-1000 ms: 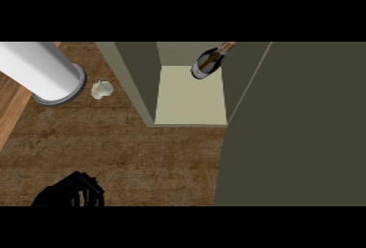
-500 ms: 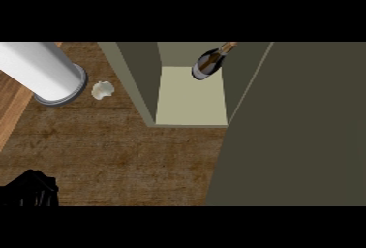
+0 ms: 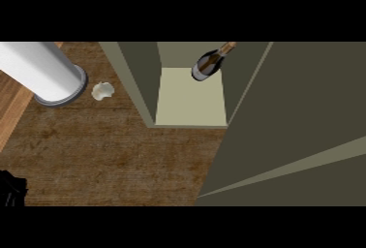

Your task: Pick up the wine, place it into the cabinet and close the cabinet

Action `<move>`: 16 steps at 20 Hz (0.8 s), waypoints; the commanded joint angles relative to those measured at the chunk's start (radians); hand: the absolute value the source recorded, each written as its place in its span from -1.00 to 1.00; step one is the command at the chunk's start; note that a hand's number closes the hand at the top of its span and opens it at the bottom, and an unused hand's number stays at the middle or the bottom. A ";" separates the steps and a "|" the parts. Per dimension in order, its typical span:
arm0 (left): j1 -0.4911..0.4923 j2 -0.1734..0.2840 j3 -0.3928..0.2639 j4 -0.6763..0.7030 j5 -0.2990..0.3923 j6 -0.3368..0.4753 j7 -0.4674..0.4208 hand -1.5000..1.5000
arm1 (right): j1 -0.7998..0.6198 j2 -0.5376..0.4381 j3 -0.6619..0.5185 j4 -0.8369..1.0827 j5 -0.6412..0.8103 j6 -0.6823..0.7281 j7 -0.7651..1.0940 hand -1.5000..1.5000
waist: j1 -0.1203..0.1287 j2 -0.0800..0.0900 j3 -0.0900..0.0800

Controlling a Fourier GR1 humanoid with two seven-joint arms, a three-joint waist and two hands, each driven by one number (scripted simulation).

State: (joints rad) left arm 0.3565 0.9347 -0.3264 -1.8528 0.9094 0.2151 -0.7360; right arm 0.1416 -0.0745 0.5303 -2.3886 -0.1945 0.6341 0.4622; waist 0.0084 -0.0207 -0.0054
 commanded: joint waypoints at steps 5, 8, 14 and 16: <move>0.030 0.044 0.058 0.035 0.030 -0.098 -0.010 1.00 | -0.110 0.071 0.312 0.061 0.166 -0.207 0.022 1.00 | 0.016 0.002 -0.001; 0.040 0.060 0.078 0.049 0.052 -0.127 -0.001 1.00 | -0.173 0.070 0.312 0.106 0.162 -0.266 0.020 1.00 | 0.034 0.006 -0.002; 0.052 0.066 0.091 0.040 0.060 -0.160 -0.013 1.00 | -0.223 0.068 0.302 0.129 0.150 -0.301 0.016 1.00 | 0.053 0.003 -0.004; 0.051 0.080 0.110 0.064 0.068 -0.184 -0.013 1.00 | -0.238 0.068 0.300 0.130 0.143 -0.299 0.018 1.00 | 0.055 0.004 -0.006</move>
State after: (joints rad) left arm 0.4048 0.9966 -0.2410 -1.8047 0.9647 0.0595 -0.7493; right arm -0.0508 -0.1387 0.6413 -2.3502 -0.1132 0.4751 0.4554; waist 0.0551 -0.0169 -0.0098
